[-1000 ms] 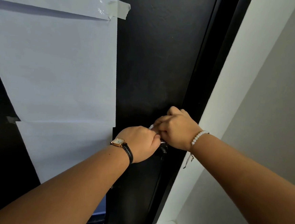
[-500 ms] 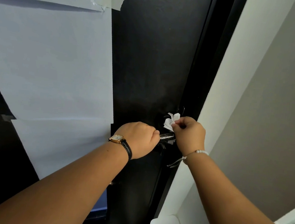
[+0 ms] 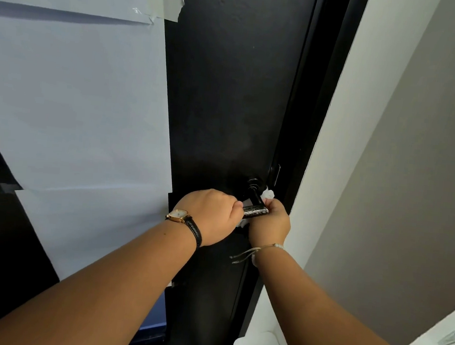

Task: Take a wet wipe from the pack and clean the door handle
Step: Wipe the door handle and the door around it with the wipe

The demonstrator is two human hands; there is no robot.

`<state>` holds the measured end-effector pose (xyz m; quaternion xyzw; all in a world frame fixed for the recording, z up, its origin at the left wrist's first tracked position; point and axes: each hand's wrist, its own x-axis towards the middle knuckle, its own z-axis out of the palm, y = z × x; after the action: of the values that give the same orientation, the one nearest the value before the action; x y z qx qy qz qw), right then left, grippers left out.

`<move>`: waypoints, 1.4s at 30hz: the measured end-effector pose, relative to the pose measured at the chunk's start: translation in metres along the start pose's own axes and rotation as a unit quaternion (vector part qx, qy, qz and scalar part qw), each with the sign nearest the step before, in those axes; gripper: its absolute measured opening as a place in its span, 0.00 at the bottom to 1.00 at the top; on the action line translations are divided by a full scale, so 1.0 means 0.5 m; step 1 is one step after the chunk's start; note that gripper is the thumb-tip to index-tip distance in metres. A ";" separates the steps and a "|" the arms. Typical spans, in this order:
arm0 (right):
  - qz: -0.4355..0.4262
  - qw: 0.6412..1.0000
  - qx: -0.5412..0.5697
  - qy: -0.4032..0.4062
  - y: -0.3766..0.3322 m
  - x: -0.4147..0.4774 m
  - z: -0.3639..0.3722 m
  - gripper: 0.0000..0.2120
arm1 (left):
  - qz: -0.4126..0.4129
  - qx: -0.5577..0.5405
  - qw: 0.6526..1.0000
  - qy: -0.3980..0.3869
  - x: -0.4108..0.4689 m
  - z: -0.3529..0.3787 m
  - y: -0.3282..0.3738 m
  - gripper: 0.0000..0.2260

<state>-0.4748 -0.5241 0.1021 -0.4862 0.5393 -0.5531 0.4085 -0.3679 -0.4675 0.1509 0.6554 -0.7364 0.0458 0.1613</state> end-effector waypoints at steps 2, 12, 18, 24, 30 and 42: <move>0.015 1.000 0.009 -0.001 0.002 -0.002 0.007 0.11 | -0.003 0.000 1.000 0.001 0.001 -0.001 0.000 0.15; -0.046 0.993 -0.106 -0.019 -0.005 0.014 -0.003 0.06 | -0.248 -0.434 0.864 -0.057 0.025 -0.061 -0.021 0.19; -0.001 0.997 -0.060 -0.040 0.006 0.023 -0.006 0.08 | -0.340 -0.500 0.752 -0.264 0.002 -0.060 -0.067 0.19; 0.035 0.992 0.072 -0.094 -0.002 0.014 -0.016 0.14 | -0.341 -0.644 0.626 -0.278 0.009 -0.022 -0.070 0.17; 0.019 0.986 0.056 -0.153 -0.004 0.019 -0.033 0.13 | -0.325 -0.648 0.607 -0.325 0.033 -0.002 -0.066 0.17; -0.107 0.953 -0.058 -0.278 -0.003 0.017 -0.051 0.10 | -0.263 -0.287 0.848 -0.360 0.097 -0.050 0.003 0.13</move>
<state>-0.5012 -0.5271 0.1059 -0.6983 0.3806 -0.4041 0.4519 -0.3690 -0.5062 0.1893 0.7196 -0.5234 -0.4507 0.0718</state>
